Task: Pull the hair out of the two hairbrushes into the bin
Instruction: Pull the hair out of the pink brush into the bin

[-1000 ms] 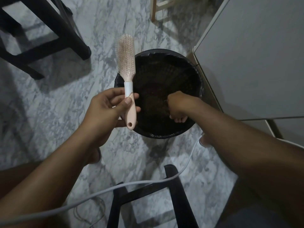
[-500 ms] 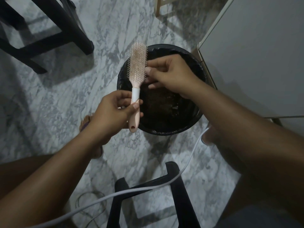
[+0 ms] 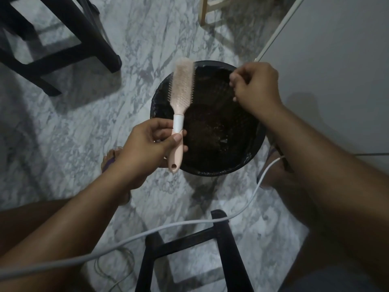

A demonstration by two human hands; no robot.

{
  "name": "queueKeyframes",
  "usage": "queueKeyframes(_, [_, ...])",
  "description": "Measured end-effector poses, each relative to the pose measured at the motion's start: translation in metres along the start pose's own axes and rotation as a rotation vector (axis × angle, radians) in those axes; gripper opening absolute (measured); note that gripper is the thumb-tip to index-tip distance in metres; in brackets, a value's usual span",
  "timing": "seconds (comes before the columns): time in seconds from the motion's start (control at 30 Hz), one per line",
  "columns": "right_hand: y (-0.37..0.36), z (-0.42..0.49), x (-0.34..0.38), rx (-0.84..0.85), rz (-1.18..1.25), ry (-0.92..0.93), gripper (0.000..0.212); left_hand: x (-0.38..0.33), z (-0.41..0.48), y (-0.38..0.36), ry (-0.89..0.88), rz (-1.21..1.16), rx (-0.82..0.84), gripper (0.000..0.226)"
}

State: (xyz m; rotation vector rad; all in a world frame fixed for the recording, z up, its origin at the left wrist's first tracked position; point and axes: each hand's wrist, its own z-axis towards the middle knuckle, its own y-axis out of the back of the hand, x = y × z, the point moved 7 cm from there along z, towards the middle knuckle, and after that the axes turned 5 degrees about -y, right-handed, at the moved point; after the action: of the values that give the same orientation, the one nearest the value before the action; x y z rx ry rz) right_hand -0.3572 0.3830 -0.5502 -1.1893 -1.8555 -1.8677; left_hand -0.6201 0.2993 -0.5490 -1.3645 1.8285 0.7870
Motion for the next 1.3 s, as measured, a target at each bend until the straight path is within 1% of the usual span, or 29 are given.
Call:
queueKeyframes(0.07, [-0.015,-0.004,-0.018,0.118,-0.071,-0.153,0.017,-0.002,0.0,0.004,-0.006,-0.032,-0.03,0.026])
queueKeyframes(0.13, [-0.032,-0.012,-0.026,0.351,-0.235,-0.221,0.011,-0.004,0.001,0.008,-0.018,-0.018,-0.048,0.027])
queueKeyframes(0.17, [-0.038,-0.019,-0.024,0.467,-0.351,-0.206,0.013,-0.004,0.001,0.009,-0.018,-0.011,-0.049,0.027])
queueKeyframes(0.2, [-0.043,-0.025,-0.018,0.549,-0.451,-0.162,0.022,-0.003,0.001,0.009,-0.011,-0.008,-0.049,0.027])
queueKeyframes(0.23, [-0.047,-0.029,-0.01,0.583,-0.495,-0.099,0.035,-0.001,0.002,0.008,-0.001,-0.007,-0.046,0.027])
queueKeyframes(0.27, [-0.047,-0.031,0.002,0.568,-0.473,-0.024,0.044,0.001,0.002,0.007,0.012,-0.002,-0.042,0.027])
queueKeyframes(0.3, [-0.043,-0.031,0.018,0.51,-0.399,0.054,0.046,0.004,0.002,0.007,0.022,0.012,-0.037,0.028])
queueKeyframes(0.33, [-0.035,-0.031,0.036,0.411,-0.294,0.138,0.041,0.006,0.002,0.005,0.028,0.033,-0.033,0.029])
queueKeyframes(0.37, [-0.025,-0.031,0.052,0.294,-0.185,0.218,0.031,0.008,0.002,0.005,0.029,0.053,-0.033,0.03])
queueKeyframes(0.4, [-0.016,-0.031,0.064,0.212,-0.099,0.287,0.022,0.01,0.002,0.004,0.028,0.068,-0.034,0.032])
queueKeyframes(0.43, [-0.011,-0.033,0.072,0.181,-0.052,0.337,0.019,0.011,0.002,0.003,0.023,0.085,-0.035,0.034])
queueKeyframes(0.47, [-0.01,-0.035,0.078,0.186,-0.045,0.371,0.02,0.011,0.001,0.002,0.014,0.107,-0.034,0.037])
queueKeyframes(0.53, [-0.017,-0.042,0.082,0.226,-0.105,0.419,0.025,0.012,0.0,0.0,-0.011,0.179,-0.032,0.041])
queueKeyframes(0.63, [-0.03,-0.047,0.079,0.274,-0.223,0.417,0.038,0.011,-0.002,-0.004,-0.039,0.272,-0.02,0.041])
queueKeyframes(0.7, [-0.032,-0.049,0.079,0.274,-0.247,0.396,0.042,0.012,-0.001,-0.005,-0.061,0.339,-0.019,0.038])
queueKeyframes(0.83, [-0.026,-0.046,0.077,0.195,-0.266,0.334,0.034,0.008,-0.006,-0.011,-0.106,0.473,-0.004,0.039])
queueKeyframes(0.9, [-0.029,-0.046,0.073,0.2,-0.332,0.29,0.033,0.009,-0.008,-0.016,-0.117,0.481,0.011,0.041])
queueKeyframes(1.0, [-0.031,-0.051,0.075,0.211,-0.417,0.32,0.034,0.012,-0.01,-0.017,-0.118,0.518,-0.007,0.037])
queueKeyframes(1.1, [-0.026,-0.053,0.079,0.19,-0.395,0.349,0.032,0.01,-0.011,-0.015,-0.151,0.576,-0.026,0.032])
queueKeyframes(1.2, [-0.024,-0.049,0.078,0.159,-0.376,0.35,0.022,0.01,-0.013,-0.017,-0.167,0.604,-0.019,0.031])
queueKeyframes(1.3, [-0.024,-0.045,0.072,0.12,-0.307,0.33,0.016,0.009,-0.016,-0.022,-0.162,0.56,-0.003,0.033])
